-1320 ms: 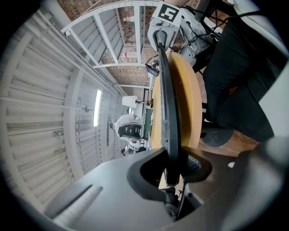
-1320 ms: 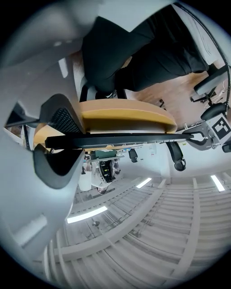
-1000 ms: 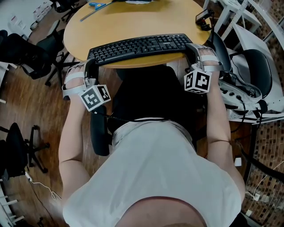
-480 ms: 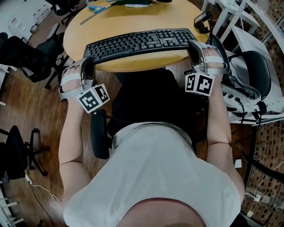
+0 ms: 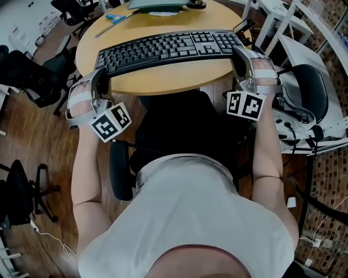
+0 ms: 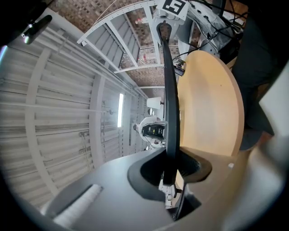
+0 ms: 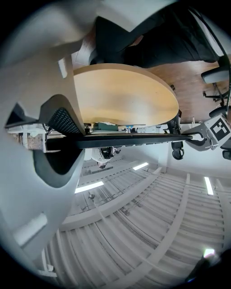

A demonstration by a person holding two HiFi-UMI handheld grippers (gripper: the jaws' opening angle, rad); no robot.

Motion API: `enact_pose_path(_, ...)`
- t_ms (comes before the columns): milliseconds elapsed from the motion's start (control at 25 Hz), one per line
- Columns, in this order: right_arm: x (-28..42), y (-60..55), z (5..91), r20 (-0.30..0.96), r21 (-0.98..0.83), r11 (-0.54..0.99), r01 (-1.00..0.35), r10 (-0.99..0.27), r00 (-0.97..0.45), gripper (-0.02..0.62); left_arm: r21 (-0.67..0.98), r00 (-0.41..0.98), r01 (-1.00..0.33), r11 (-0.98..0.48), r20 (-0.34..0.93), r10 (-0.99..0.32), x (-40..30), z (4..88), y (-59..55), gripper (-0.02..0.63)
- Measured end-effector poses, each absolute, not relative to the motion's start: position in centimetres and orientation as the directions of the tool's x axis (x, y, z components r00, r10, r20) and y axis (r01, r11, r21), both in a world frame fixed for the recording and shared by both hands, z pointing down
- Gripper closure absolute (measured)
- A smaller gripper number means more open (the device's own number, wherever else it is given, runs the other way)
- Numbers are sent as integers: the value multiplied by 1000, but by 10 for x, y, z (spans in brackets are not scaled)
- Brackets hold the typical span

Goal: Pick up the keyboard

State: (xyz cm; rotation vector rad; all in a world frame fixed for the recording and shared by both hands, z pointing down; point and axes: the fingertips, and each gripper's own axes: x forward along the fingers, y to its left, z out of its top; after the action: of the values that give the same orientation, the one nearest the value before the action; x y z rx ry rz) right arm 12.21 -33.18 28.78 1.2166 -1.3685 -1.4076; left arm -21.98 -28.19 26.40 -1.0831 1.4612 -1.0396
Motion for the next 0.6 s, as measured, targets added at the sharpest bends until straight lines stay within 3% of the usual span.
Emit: enact_pose_path(600,125,-328,300,-84,995,-70,-75,-974,-211,509,-971,-106,-97,218,-208,-972,-216,273,-279,209)
